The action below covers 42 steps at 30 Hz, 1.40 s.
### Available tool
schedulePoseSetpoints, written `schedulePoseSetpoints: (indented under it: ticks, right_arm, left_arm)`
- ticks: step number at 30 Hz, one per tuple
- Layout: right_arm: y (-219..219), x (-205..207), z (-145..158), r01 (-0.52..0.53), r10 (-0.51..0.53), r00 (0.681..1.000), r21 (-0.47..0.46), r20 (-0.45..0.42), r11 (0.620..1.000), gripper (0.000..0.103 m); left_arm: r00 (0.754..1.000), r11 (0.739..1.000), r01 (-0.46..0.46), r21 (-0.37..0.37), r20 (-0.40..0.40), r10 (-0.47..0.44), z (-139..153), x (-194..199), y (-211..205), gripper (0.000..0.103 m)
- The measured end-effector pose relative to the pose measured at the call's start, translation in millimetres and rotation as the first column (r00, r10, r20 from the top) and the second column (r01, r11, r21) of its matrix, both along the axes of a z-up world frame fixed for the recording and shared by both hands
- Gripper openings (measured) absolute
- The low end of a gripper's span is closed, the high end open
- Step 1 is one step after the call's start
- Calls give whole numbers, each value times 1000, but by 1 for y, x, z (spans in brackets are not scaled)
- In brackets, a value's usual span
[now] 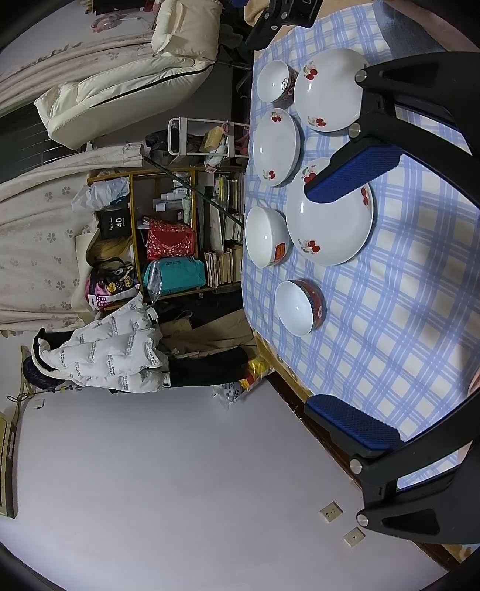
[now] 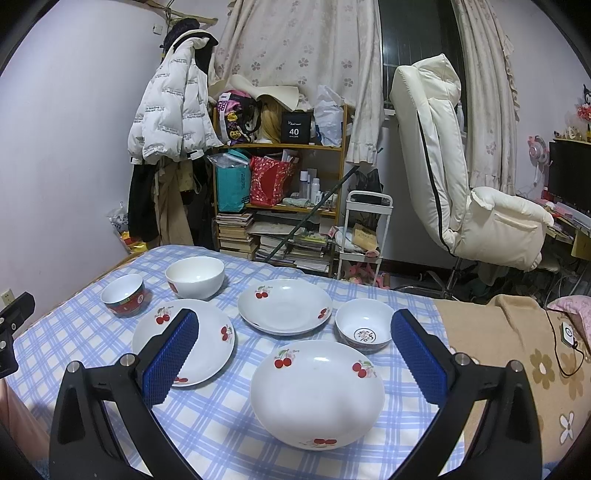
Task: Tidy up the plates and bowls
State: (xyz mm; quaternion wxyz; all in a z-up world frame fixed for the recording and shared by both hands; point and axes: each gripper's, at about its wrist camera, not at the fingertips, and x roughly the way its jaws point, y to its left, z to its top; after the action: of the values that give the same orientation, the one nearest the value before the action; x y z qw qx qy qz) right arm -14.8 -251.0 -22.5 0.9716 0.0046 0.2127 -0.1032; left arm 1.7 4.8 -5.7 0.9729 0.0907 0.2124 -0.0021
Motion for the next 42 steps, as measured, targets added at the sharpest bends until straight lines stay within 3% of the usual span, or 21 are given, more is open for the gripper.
schedulePoseSetpoints:
  ticks: [42]
  right_arm:
    - [0,0,0,0,0,1000,2,-1,1000,103]
  left_arm:
    - [1000,1000,-7,14,10,7,-3,-2,9,102]
